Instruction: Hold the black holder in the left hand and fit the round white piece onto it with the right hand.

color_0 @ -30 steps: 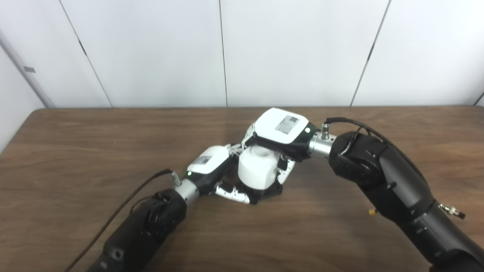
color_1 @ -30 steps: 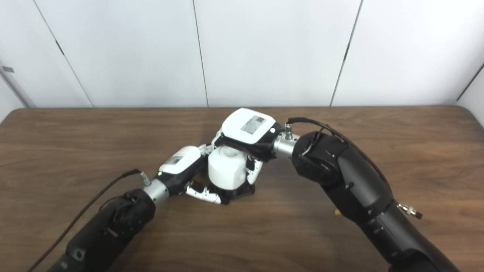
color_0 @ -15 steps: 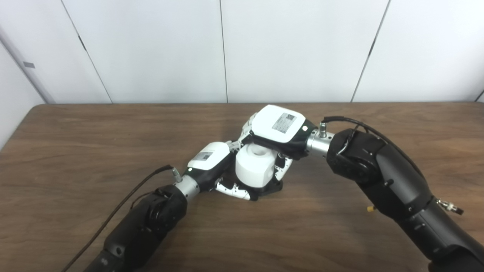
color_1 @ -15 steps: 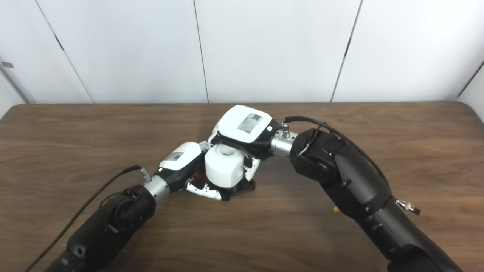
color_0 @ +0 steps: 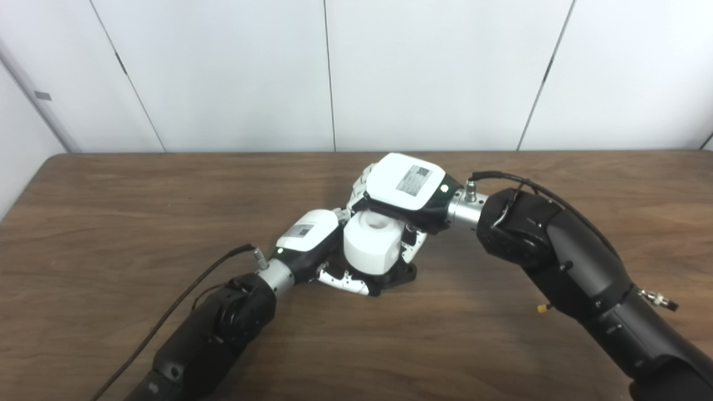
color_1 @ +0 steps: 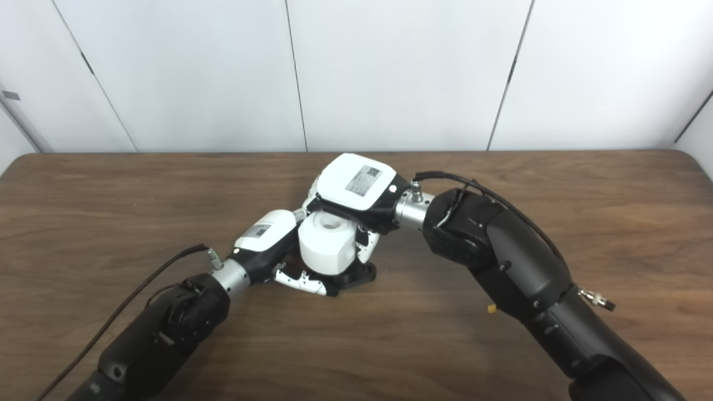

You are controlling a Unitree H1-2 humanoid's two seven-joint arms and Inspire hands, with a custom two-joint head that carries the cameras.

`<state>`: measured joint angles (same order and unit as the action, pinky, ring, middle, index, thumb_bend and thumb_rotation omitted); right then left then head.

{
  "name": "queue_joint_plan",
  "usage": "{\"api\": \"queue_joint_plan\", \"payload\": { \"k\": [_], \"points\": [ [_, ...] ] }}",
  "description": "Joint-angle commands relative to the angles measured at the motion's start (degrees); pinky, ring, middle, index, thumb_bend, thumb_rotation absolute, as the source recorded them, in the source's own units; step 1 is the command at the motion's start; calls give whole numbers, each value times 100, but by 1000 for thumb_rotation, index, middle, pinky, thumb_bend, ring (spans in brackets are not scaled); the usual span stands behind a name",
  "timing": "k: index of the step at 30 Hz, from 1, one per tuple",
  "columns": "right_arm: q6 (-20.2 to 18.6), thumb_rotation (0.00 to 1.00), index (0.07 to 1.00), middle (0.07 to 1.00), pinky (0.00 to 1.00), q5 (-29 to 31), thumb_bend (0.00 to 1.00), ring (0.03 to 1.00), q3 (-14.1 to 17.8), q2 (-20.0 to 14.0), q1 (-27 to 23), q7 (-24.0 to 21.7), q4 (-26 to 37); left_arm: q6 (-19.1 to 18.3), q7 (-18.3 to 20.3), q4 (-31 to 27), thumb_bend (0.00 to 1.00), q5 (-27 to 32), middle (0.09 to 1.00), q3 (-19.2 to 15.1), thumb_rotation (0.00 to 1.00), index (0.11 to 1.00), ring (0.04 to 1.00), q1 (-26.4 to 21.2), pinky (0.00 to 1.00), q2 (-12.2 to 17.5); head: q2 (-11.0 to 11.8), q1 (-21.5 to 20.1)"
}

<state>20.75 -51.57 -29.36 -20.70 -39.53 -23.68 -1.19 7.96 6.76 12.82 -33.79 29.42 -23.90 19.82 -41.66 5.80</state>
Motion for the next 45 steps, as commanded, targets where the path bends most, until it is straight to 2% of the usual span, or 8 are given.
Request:
{"api": "queue_joint_plan", "payload": {
  "k": [1,21,34,39,40,41,43,45],
  "points": [
    [138,142,481,685,791,-81,526,765,-60,-93,-126,-30,-26,-16,405,135,524,-169,897,202,57,483,951,210,952,14,-7,7],
    [207,142,480,688,788,240,526,765,-55,-464,-99,-411,75,39,428,178,525,-178,893,159,58,482,943,197,954,57,-72,-36],
    [210,143,480,692,782,260,526,763,-58,-506,-63,-443,105,31,448,150,525,-176,892,159,57,482,942,195,946,47,-79,-35],
    [15,151,490,700,783,196,525,762,-30,-457,8,-519,216,11,449,129,525,-183,892,160,57,482,940,203,951,32,-79,-27],
    [-39,227,639,716,779,171,749,762,-21,-447,22,-534,245,9,447,126,525,-185,892,159,58,482,941,206,951,33,-79,-27],
    [-95,254,690,721,777,146,825,763,-11,-436,36,-546,278,12,437,125,525,-195,893,160,58,482,941,209,950,33,-74,-28],
    [-188,299,816,756,777,89,910,768,12,-413,59,-553,350,22,420,133,525,-215,891,166,58,482,939,210,945,34,-74,-28],
    [-299,322,875,783,784,51,932,775,70,-361,94,-542,433,12,429,131,525,-217,891,167,58,483,939,209,944,33,-74,-28]
  ]
}}
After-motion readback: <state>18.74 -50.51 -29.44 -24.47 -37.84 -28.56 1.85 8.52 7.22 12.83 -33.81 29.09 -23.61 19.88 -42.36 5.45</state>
